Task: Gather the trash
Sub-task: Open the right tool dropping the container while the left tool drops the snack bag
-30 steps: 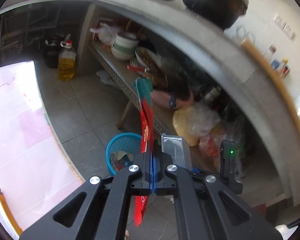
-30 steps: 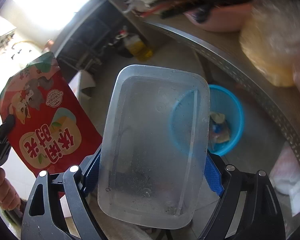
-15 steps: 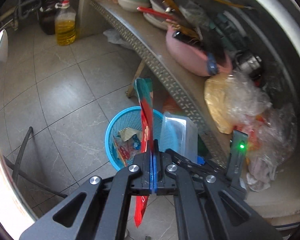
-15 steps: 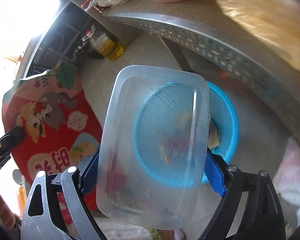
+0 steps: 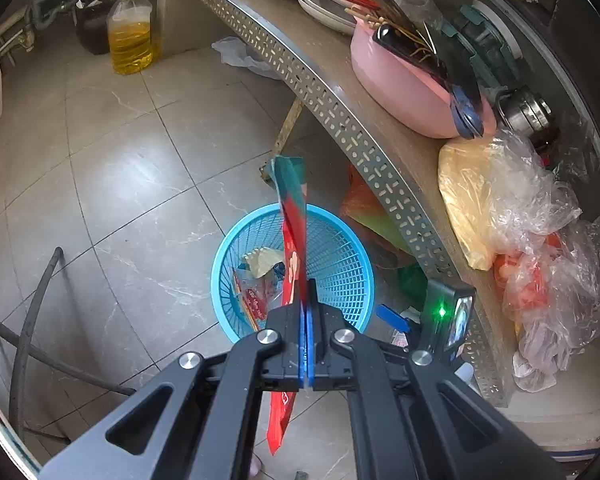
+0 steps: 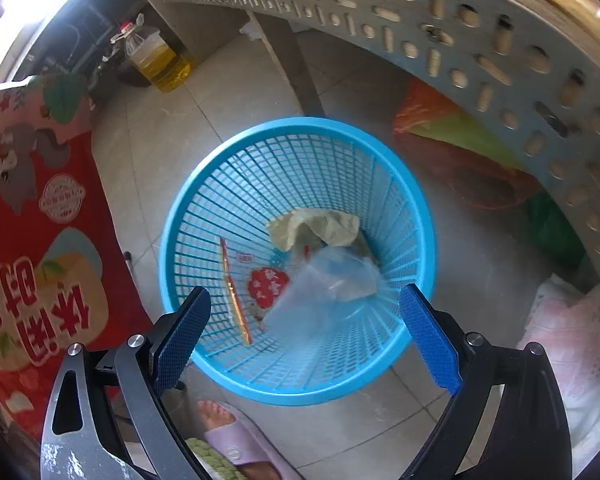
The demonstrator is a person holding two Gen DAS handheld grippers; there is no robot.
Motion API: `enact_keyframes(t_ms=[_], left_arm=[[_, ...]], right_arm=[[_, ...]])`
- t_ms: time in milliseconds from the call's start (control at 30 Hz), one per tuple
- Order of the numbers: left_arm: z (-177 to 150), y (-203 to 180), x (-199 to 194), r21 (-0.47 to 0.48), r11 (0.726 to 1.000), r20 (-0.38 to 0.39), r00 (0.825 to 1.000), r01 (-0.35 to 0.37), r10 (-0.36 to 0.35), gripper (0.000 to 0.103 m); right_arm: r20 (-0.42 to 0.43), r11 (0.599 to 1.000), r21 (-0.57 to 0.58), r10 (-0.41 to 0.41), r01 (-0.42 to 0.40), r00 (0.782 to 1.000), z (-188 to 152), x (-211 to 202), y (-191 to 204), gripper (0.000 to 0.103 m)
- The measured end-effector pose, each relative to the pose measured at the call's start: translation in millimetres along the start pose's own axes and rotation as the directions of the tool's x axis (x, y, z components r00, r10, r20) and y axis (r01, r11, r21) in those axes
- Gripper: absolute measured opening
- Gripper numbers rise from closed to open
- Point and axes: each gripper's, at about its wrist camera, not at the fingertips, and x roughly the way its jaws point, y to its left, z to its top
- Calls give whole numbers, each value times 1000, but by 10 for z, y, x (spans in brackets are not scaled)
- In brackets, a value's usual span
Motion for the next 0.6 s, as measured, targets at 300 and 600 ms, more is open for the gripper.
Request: enact_keyframes(t_ms=[300, 600], left_arm=[[111, -210, 98, 4, 999, -6, 999, 38, -38, 0], [183, -289, 375, -98, 993, -43, 997, 62, -66, 44]], right_arm=[[67, 1000, 6, -2, 2, 998, -229, -261, -7, 91], [95, 999, 48, -2, -2, 995, -386, -544, -185, 91]])
